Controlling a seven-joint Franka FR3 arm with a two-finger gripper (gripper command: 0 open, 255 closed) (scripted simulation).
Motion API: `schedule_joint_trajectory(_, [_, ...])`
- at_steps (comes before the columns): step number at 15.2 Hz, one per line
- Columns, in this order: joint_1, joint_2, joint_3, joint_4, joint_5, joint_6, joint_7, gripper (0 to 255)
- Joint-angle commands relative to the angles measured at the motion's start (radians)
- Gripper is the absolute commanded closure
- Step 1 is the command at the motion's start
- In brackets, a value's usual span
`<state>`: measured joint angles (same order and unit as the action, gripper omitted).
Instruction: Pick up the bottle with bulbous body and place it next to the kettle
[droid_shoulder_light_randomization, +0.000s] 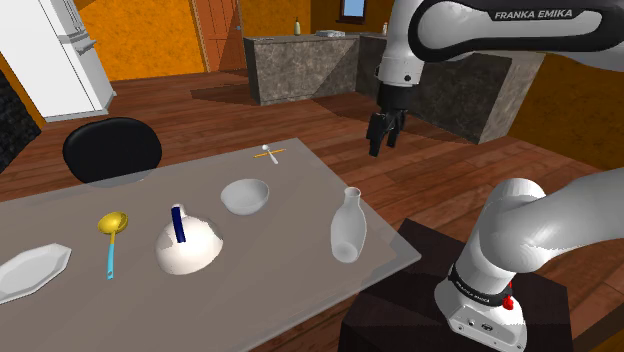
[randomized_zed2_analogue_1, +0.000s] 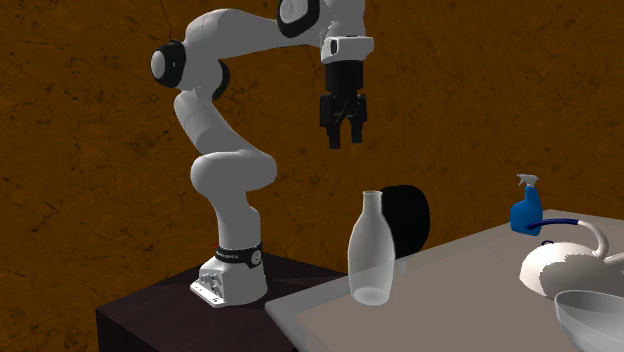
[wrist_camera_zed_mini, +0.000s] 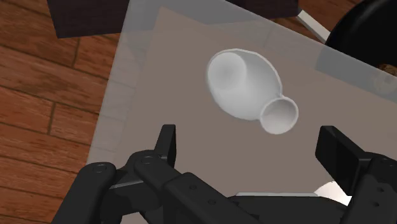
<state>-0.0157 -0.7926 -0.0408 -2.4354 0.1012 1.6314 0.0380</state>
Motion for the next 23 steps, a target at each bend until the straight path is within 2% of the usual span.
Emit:
schedule_joint_trajectory(1, [0.0, 0.0, 0.0, 0.0, 0.0, 0.0, 0.0, 0])
schedule_joint_trajectory(6, [0.011, 0.018, 0.126, -0.121, 0.024, 0.171, 0.135, 0])
schedule_joint_trajectory(11, [0.018, 0.094, 0.249, -0.196, 0.037, 0.341, 0.27, 0])
schedule_joint_trajectory(18, [0.021, 0.129, 0.262, -0.269, 0.047, 0.449, 0.269, 0])
schedule_joint_trajectory(23, [0.021, 0.133, 0.263, -0.274, 0.047, 0.459, 0.269, 0])
